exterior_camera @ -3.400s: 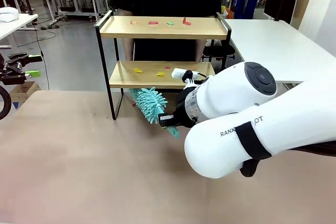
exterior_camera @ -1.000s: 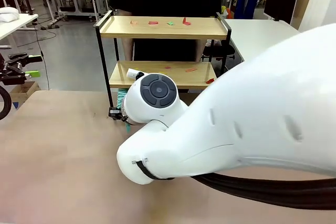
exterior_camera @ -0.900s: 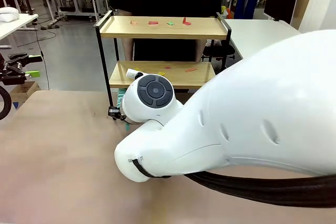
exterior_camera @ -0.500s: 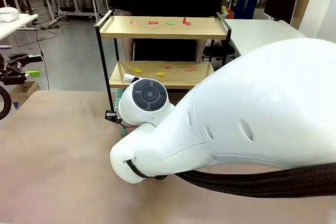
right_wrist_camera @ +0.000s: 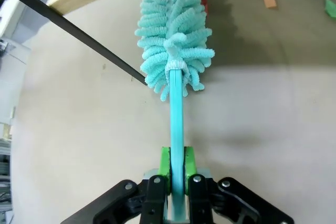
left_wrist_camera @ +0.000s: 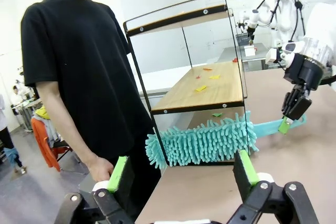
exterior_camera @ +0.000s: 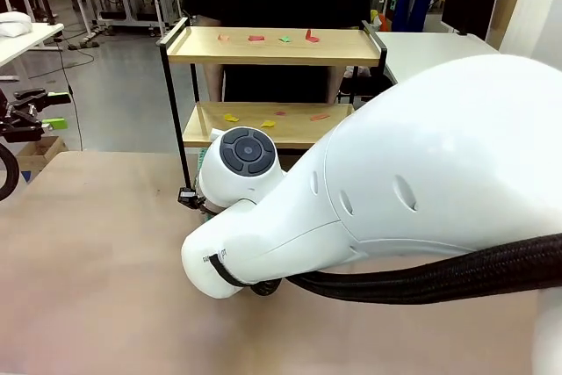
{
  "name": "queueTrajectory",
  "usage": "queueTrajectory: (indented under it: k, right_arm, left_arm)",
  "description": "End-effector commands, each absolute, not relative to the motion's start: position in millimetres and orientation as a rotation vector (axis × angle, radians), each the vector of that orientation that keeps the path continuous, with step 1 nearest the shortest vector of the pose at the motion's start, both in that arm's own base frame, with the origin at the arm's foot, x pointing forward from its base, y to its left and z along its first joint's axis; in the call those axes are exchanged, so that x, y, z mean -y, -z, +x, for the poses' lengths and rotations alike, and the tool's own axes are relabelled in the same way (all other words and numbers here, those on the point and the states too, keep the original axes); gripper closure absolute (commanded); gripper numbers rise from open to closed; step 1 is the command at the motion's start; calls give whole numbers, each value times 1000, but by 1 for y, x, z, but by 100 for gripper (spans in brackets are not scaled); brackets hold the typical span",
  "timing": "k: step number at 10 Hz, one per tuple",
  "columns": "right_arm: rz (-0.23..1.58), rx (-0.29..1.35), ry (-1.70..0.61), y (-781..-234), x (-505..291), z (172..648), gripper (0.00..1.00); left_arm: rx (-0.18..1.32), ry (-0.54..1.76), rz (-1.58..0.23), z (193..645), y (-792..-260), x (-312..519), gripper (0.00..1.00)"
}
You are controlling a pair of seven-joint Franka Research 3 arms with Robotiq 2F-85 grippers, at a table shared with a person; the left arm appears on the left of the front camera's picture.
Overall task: Clean the shelf.
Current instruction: Clean the specific section of the Shelf indicated by the human with the Duster.
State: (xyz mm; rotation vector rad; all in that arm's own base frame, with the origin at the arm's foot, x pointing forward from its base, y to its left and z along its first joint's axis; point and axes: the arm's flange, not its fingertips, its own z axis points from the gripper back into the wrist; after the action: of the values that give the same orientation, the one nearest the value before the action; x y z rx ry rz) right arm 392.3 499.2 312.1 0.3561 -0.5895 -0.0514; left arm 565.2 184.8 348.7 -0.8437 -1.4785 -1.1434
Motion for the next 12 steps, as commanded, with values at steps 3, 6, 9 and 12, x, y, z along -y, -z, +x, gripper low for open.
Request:
queueTrajectory:
  k: [3, 6, 9, 12]
  right_arm:
    - [354, 593, 49, -310, -499, 392, 87]
    - [385, 539, 143, -312, -461, 389, 87]
    - [367, 500, 195, -306, -431, 381, 87]
    - [331, 486, 270, -310, -384, 372, 87]
  left_arm:
    - [1483, 1145, -841, 563, -352, -184, 0]
    - [1483, 1145, -841, 563, -352, -184, 0]
    - [1483, 1145, -841, 563, -352, -184, 0]
    - [1483, 1145, -841, 563, -352, -184, 0]
